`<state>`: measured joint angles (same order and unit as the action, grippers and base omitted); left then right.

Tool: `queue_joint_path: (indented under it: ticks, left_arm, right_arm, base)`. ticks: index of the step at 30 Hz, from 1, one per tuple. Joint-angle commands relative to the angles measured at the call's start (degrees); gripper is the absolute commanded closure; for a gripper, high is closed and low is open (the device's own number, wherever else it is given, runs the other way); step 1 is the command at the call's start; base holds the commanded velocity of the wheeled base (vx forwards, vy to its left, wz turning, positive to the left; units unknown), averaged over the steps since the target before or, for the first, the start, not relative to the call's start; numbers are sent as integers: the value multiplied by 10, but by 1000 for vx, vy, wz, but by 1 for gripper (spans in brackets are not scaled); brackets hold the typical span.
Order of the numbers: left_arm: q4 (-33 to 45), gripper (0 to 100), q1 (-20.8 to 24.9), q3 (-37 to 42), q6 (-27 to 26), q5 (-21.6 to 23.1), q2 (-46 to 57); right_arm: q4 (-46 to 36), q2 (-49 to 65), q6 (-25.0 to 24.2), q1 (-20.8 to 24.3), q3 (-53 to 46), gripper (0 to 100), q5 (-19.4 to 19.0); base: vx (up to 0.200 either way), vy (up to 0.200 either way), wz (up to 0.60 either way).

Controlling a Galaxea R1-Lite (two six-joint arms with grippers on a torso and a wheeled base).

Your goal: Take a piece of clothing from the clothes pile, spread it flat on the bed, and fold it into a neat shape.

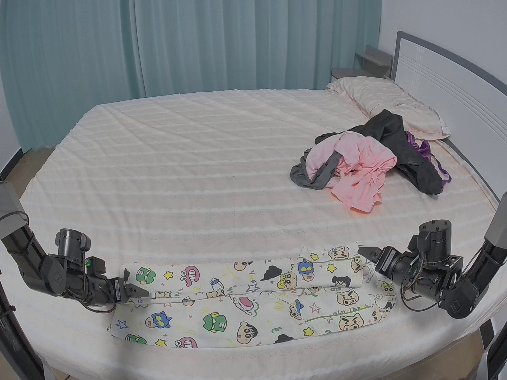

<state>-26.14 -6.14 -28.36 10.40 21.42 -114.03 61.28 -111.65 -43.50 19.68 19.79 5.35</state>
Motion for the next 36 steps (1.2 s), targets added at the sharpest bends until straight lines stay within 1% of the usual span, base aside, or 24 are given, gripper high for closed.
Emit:
queue_joint_path:
  ticks: [1, 11, 13, 14, 15, 18, 31, 34, 36]
  left_arm:
    - [0, 0, -1, 0, 1, -1, -11]
    - [-1, 0, -1, -5, 0, -2, -32]
    - [-7, 0, 0, -5, 0, -3, -35]
    - [-26, 0, -1, -5, 0, -2, -41]
    - [-36, 100, -1, -3, 1, -3, -44]
    - [-51, 100, -1, 7, 4, -5, -43]
    - [-48, 100, -6, 27, 9, -4, 14]
    - [-44, 100, -12, 29, 9, -3, 31]
    - [-44, 100, -26, 32, 8, -1, 45]
  right_arm:
    - [0, -2, 0, 1, 0, 0, 0]
    - [0, -4, 0, 2, 1, 0, 0]
    - [1, -4, 0, 2, 0, 0, 0]
    - [0, -4, 0, 2, 1, 0, 0]
    - [0, -4, 0, 2, 0, 0, 0]
    - [1, -4, 0, 2, 0, 0, 0]
    - [0, -4, 0, 3, 0, 0, 0]
    - [0, -4, -1, 3, 0, 0, 0]
    - [1, -4, -1, 3, 0, 0, 0]
  base:
    - [0, 0, 0]
    - [0, 0, 0]
    - [0, 0, 0]
    - [0, 0, 0]
    - [0, 0, 0]
    - [0, 0, 0]
    - [0, 0, 0]
    - [0, 0, 0]
    - [0, 0, 0]
